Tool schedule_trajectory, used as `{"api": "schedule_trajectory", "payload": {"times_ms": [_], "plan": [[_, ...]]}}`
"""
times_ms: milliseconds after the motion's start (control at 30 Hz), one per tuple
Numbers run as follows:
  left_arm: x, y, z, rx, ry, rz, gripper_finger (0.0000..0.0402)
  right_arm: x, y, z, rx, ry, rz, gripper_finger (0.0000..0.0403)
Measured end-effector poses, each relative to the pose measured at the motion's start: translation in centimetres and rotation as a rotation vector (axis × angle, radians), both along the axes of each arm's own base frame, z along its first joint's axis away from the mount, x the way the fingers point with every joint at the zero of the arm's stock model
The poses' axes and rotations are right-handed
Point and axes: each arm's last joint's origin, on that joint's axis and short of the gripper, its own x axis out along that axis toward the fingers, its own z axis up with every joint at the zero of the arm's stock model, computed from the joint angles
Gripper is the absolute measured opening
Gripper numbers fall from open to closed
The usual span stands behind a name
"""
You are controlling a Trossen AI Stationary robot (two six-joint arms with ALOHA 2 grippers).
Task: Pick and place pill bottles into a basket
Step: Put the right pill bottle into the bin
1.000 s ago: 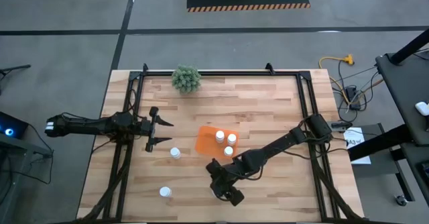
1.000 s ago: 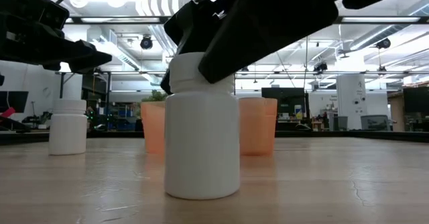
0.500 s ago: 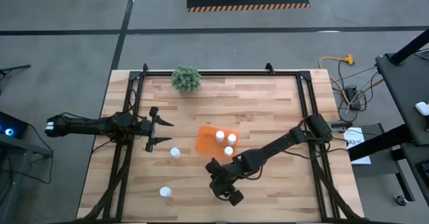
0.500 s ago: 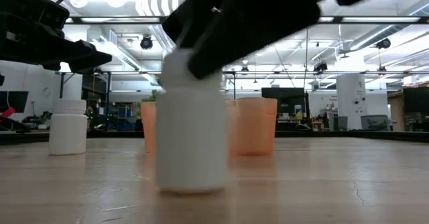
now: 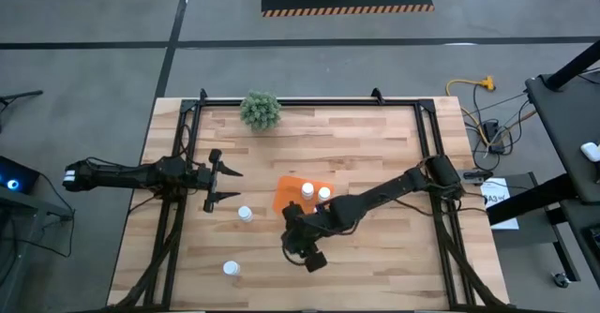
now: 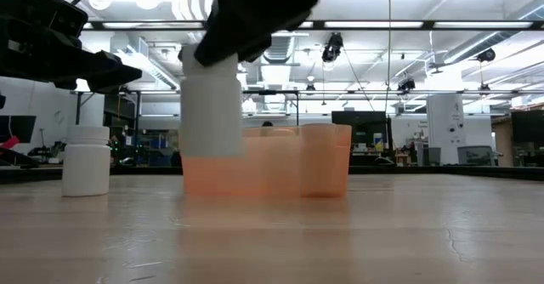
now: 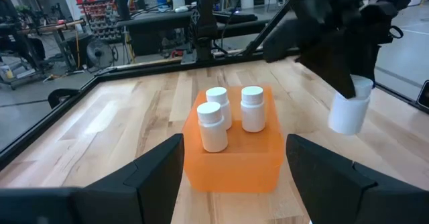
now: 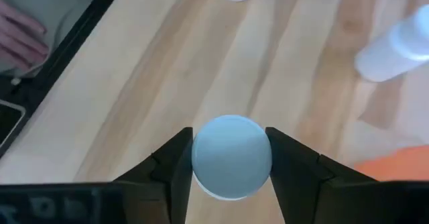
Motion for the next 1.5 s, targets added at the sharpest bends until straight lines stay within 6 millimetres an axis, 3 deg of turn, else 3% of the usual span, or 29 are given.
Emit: {"api": "schedule_trajectory", "payload": {"times_ms": [333, 900, 1167, 1300, 1500], "plan": [[0.0, 0.0, 0.0, 0.000, -0.001, 0.000, 0.0245, 1.2, -1.4, 2.5, -0.032, -0.060, -0.083, 0.0153], [0.0, 0.0, 0.0, 0.000, -0.001, 0.000, 0.0245, 0.7, -5.0, 4.7, -0.093, -0.061, -0.259, 0.0154], [0.0, 0.0, 0.0, 0.000, -0.001, 0.000, 0.0245, -0.5, -7.1, 4.6, -0.100, -0.076, -0.347, 0.0151], [0.0, 0.0, 0.0, 0.000, -0.002, 0.000, 0.0245, -2.0, -8.1, 4.8, -0.074, -0.094, -0.387, 0.0154], [0.0, 0.0, 0.0, 0.000, -0.001, 0.000, 0.0245, -3.6, -8.4, 4.9, -0.004, -0.199, -0.414, 0.0151]]}}
